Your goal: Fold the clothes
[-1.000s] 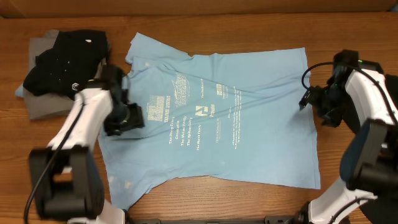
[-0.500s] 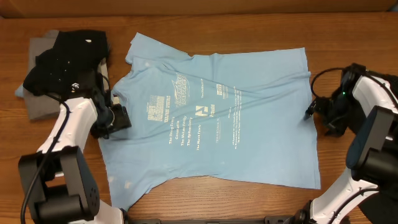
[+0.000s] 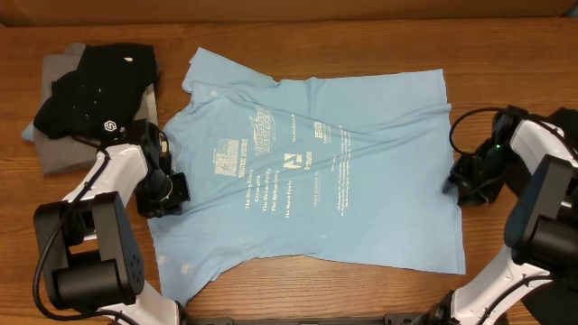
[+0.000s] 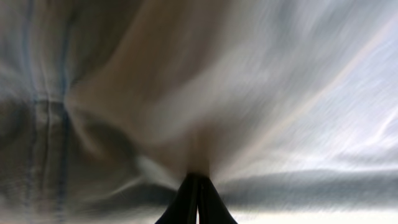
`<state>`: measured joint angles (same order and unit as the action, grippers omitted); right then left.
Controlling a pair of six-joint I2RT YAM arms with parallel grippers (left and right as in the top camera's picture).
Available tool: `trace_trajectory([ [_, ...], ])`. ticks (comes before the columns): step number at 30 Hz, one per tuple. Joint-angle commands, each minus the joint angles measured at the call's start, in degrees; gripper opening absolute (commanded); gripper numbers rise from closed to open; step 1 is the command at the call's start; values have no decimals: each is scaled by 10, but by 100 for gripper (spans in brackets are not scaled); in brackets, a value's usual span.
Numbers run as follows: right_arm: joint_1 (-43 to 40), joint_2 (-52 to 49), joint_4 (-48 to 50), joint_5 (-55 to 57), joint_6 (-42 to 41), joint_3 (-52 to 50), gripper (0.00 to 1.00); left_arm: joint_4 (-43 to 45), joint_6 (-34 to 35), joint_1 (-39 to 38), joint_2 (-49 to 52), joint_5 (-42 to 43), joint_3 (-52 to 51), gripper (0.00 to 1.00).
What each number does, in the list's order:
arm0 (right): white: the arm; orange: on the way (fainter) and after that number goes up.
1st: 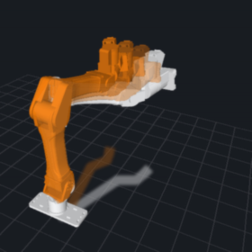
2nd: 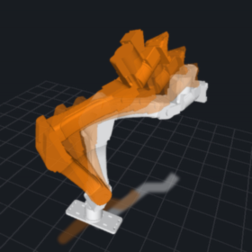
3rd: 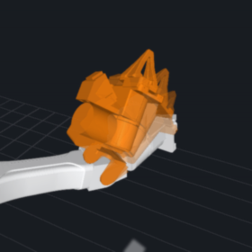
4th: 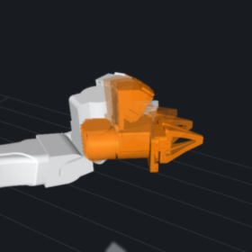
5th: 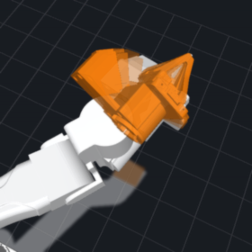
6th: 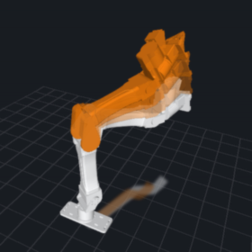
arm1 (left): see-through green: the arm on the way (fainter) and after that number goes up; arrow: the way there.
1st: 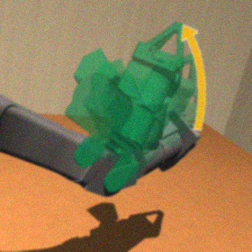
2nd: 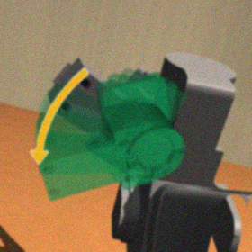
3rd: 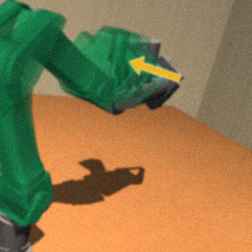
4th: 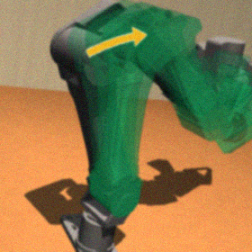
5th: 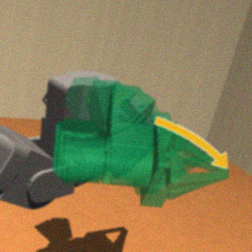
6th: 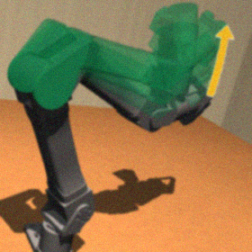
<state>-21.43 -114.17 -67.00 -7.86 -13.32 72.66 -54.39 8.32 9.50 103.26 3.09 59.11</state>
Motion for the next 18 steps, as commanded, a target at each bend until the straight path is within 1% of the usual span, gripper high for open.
trace_trajectory([
  [1,-23,-9,-20,31,-17,-10,31,-26,42,24,8,-27,-5,4],
  [4,-38,-9,-38,62,-32,-10,27,-52,46,51,8,-33,-5,4],
  [9,-47,-8,-51,82,-35,-10,24,-87,46,89,6,-52,-5,4],
  [12,-47,0,-46,78,-34,-10,25,-83,45,97,-5,-45,-5,4],
  [13,-47,5,-41,69,-31,-10,28,-78,41,97,-13,-40,-4,4],
  [15,-47,16,-31,39,-10,-9,40,-69,25,92,-32,-17,-2,4],
  [18,-47,38,-13,-9,23,-9,48,-68,14,85,-65,-2,14,17],
])
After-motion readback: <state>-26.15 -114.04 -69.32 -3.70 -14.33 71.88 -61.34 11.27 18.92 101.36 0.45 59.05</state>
